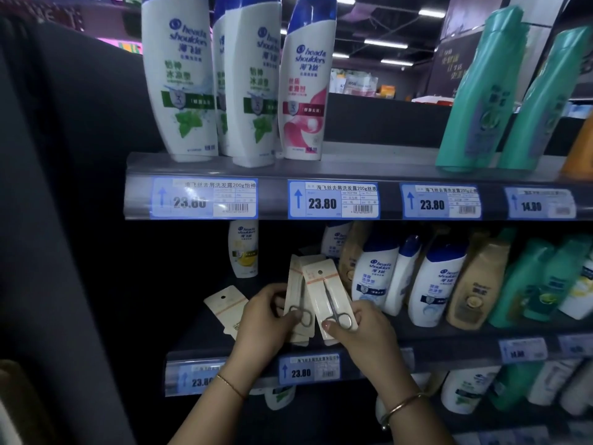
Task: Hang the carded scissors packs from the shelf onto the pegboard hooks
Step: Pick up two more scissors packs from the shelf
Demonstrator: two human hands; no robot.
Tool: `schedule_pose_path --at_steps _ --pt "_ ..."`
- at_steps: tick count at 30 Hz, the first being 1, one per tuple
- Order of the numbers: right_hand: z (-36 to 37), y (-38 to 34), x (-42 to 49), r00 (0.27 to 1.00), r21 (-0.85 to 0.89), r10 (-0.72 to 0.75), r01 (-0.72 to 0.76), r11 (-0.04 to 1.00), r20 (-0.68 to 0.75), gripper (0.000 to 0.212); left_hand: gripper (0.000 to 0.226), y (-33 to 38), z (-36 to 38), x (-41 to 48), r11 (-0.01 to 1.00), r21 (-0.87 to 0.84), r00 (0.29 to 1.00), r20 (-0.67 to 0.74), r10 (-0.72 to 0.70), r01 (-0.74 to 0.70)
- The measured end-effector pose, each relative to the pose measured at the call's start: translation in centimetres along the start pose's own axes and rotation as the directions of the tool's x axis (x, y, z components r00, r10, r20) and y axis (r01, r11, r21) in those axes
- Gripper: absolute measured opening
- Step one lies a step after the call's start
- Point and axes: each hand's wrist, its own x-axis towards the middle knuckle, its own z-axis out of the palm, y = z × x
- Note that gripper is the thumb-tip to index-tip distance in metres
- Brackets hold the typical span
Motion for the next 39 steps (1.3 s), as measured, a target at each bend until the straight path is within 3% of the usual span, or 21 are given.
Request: schedule_pose_path --at_steps 6,8,9,11,14,17,21,25,28,32,36,39 --pt "-0.7 -0.2 0.1 0.990 0.074 0.033 -0.043 0.996 0.139 0.023 0.045 0.7 -0.3 -0.3 0.997 -0.064 0.998 0.040 0.039 -0.037" --pt "-1.0 0.0 0.4 0.988 0.061 0.031 -0.040 0.997 0.149 0.013 0.036 0.8 -0.6 -0.5 0.998 -0.049 0.998 0.045 0.044 -0.041" --pt "-1.1 0.1 0.5 0.989 0.048 0.031 -0.038 0.998 0.145 0.022 0.032 0.8 -0.8 -0.7 0.998 -0.036 0.999 0.033 0.043 -0.041" --pt "-1.2 0.1 0.6 0.989 0.028 0.038 -0.042 0.999 0.146 0.039 0.029 0.7 -1.1 -0.9 0.999 -0.023 0.999 -0.015 0.039 -0.039" --pt "-1.6 0.0 0.9 0.982 0.013 0.036 -0.039 0.999 0.187 0.042 0.029 0.6 -1.7 -1.3 0.999 -0.046 0.998 -0.065 0.011 -0.014" --pt "-1.7 0.0 1.0 0.976 0.030 0.027 -0.034 0.999 0.215 0.036 0.027 0.4 -1.9 -1.8 0.998 -0.065 0.993 -0.115 -0.011 0.004" --pt "-1.9 -0.2 0.7 0.974 0.088 0.024 -0.044 0.995 0.227 0.007 0.022 0.3 -1.6 -2.3 0.998 -0.061 0.967 -0.257 -0.007 -0.009" --pt "-1.9 -0.5 0.7 0.969 0.058 0.038 -0.054 0.997 0.245 0.019 0.027 0.3 -1.9 -3.0 0.996 -0.056 0.933 -0.356 0.050 -0.075" --pt "-1.7 -0.5 0.9 0.969 0.064 0.041 -0.058 0.996 0.245 0.021 0.026 0.2 -1.8 -3.4 0.984 -0.156 0.947 -0.319 0.029 -0.083" --pt "-1.8 -0.6 0.0 0.979 0.200 -0.009 -0.033 0.979 0.206 0.004 0.030 0.4 -1.4 -4.2 0.967 -0.234 0.965 -0.261 0.033 -0.097" --pt "-2.7 0.0 -1.1 0.988 0.365 -0.060 0.004 0.931 0.143 0.023 0.029 0.3 -0.9 -5.3 0.953 -0.276 0.973 -0.222 0.065 -0.126" --pt "-3.3 0.2 -2.1 0.983 0.467 -0.089 0.005 0.884 0.158 0.007 0.029 0.5 -0.7 -6.1 0.946 -0.300 0.981 -0.182 0.068 -0.121"
